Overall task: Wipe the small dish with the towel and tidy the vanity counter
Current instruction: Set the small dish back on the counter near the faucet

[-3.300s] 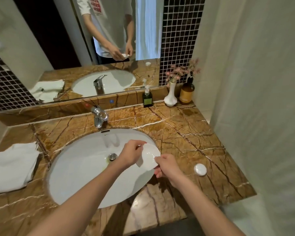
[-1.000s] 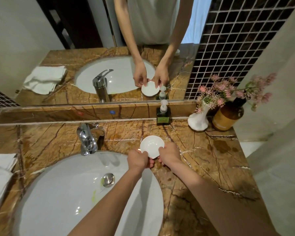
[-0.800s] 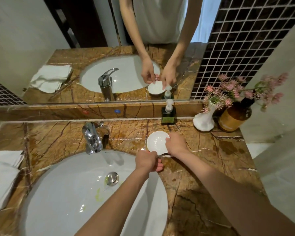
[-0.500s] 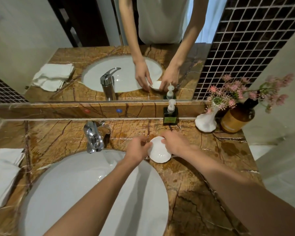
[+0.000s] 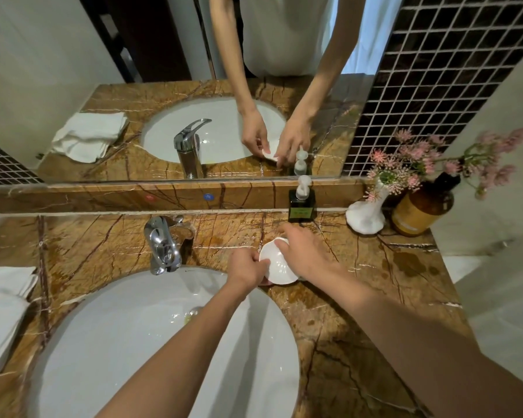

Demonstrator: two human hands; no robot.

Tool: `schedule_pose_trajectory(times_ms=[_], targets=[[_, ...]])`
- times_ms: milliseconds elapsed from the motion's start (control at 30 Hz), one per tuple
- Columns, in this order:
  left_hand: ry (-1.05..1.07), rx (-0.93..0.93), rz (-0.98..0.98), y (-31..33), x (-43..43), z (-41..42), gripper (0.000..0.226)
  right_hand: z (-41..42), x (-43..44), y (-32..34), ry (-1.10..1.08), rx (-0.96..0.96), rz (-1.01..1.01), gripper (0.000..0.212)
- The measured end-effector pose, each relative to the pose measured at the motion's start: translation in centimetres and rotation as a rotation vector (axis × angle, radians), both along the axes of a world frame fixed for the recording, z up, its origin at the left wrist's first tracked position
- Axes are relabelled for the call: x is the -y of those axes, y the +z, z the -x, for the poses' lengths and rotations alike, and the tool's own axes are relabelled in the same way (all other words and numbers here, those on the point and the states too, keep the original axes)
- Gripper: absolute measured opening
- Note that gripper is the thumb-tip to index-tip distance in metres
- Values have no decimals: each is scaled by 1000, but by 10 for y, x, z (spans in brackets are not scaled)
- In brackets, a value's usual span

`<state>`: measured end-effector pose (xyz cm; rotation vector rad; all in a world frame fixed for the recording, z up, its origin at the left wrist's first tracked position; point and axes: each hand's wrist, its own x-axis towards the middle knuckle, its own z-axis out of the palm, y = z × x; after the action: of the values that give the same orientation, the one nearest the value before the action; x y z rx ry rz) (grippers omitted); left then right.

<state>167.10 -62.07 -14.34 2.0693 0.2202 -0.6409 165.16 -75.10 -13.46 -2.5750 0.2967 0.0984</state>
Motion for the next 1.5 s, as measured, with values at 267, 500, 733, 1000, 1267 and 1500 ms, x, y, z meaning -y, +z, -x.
schedule_pose_trajectory(times_ms=[267,500,733,1000,1267,1500], targets=[[109,5,-7,-2,5,4,15,23,-1,-16,-328,-114,-79,33],[74,44,-80,-3,1,3,25,26,-9,-26,-329,-109,-81,37],[58,28,-103,-5,1,2,18,23,-7,-29,-285,-105,-71,42],[-26,105,-144,-6,-5,3,37,27,-8,-26,-276,-21,-72,34],[-227,464,-279,8,-26,24,28,68,-19,-3,-351,102,-96,34],[-602,635,-308,4,-44,70,34,132,-27,1,-243,8,3,48]])
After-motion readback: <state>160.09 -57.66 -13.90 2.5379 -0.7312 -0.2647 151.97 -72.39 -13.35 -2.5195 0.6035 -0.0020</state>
